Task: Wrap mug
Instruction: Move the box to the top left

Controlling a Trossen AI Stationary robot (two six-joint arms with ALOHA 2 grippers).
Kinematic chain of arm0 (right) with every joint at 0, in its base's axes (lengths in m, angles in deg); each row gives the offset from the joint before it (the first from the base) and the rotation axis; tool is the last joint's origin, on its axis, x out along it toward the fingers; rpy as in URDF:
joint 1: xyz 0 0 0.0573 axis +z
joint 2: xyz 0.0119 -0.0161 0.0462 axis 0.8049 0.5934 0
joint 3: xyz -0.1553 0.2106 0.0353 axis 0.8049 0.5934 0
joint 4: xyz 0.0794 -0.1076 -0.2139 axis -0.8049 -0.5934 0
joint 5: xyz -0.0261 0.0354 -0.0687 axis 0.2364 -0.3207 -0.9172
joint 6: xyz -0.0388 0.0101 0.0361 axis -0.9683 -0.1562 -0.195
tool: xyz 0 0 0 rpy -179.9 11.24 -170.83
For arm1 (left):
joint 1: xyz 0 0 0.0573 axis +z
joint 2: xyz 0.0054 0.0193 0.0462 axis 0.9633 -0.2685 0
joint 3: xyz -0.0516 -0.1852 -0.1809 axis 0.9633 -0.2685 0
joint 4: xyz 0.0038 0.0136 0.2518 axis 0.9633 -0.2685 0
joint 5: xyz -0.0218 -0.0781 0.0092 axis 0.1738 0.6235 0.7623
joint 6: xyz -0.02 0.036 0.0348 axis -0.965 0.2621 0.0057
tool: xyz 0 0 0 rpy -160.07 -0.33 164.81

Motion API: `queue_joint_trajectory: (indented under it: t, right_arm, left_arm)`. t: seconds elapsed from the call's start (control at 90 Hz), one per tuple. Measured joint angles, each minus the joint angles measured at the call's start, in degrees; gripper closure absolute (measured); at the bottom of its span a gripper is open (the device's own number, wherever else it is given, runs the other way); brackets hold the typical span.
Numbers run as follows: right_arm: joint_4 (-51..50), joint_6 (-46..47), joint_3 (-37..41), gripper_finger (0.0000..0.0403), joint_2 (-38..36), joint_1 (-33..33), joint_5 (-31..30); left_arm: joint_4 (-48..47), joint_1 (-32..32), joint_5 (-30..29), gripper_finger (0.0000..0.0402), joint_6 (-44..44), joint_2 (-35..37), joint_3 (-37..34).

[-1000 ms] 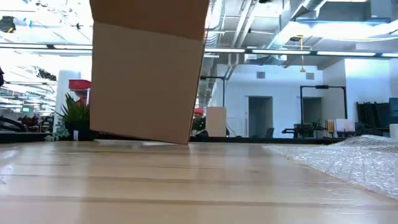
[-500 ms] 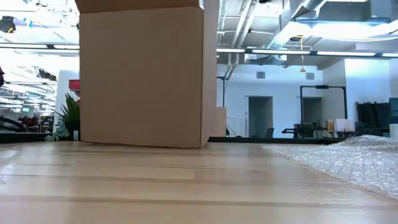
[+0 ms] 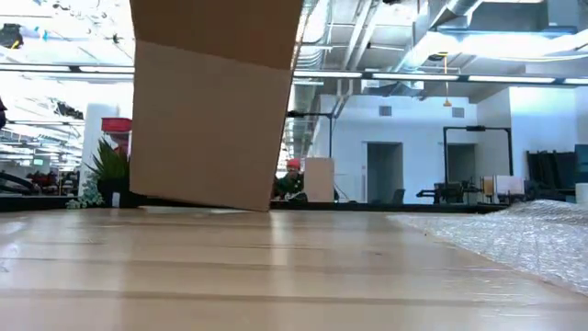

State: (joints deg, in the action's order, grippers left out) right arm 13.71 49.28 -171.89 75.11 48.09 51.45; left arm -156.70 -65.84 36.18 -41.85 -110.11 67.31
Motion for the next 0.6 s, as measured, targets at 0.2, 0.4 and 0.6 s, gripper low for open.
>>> queue_joint_trajectory:
  t: [0.2,0.4,0.6]
  right_arm:
    - [0.0,0.0,0.0,0.0188,0.0,1.2,0.0]
    - [0.0,-0.1,0.0,0.0188,0.0,2.2,0.0]
    - [0.0,-0.1,0.0,0.0188,0.0,2.5,0.0]
  left_arm:
    - [0.0,-0.1,2.7,0.0401,0.3,0.0,0.0]
    - [0.0,-0.1,2.3,0.0389,-0.9,0.0,0.0]
    - [0.1,0.0,1.6,0.0330,-1.3,0.1,-0.7]
